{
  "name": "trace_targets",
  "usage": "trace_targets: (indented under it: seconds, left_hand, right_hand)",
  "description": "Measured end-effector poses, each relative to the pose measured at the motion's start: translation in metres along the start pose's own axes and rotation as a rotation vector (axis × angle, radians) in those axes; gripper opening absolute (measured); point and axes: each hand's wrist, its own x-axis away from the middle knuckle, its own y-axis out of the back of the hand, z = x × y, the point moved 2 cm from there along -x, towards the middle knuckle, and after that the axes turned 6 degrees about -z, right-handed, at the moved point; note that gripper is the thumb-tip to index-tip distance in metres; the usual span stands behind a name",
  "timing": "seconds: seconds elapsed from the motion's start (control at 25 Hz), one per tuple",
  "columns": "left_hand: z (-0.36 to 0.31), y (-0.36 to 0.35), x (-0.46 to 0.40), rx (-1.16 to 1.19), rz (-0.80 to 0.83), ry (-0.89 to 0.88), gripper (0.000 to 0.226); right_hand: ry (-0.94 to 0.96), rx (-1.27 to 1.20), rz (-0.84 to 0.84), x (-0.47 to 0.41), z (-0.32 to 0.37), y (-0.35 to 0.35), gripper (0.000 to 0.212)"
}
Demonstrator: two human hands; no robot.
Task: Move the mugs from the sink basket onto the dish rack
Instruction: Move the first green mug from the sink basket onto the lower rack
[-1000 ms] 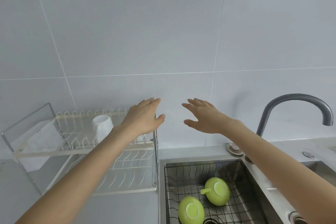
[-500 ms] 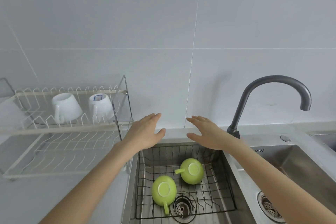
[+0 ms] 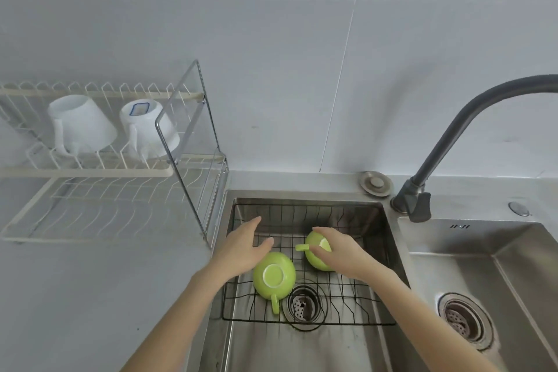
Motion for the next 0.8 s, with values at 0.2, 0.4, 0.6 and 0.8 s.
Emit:
trace_targets:
  seconds: [0.2,0.4,0.6,0.8]
  left_hand:
    - [0.036,-0.044,-0.013,0.127,0.087,0.169,0.062]
    - [0.063,-0.080,-0.027,0.298,0.116,0.305,0.057]
    - [0.088,-0.110,-0.035,0.539,0.009,0.508,0.041]
    - [0.110,-0.138,-0.042,0.519,0.026,0.603,0.038]
  right_hand:
    - [-0.116,-0.107,0.072,-0.022,-0.024,-0.045,0.049]
    - [-0.199,-0.176,0.103,-0.045,-0.043,-0.080,0.048]
    - [-0.370,-0.326,0.109,-0.063,-0.059,-0.113,0.042]
    - [-0.475,-0.397,0.146,-0.077,-0.069,-0.137,0.051]
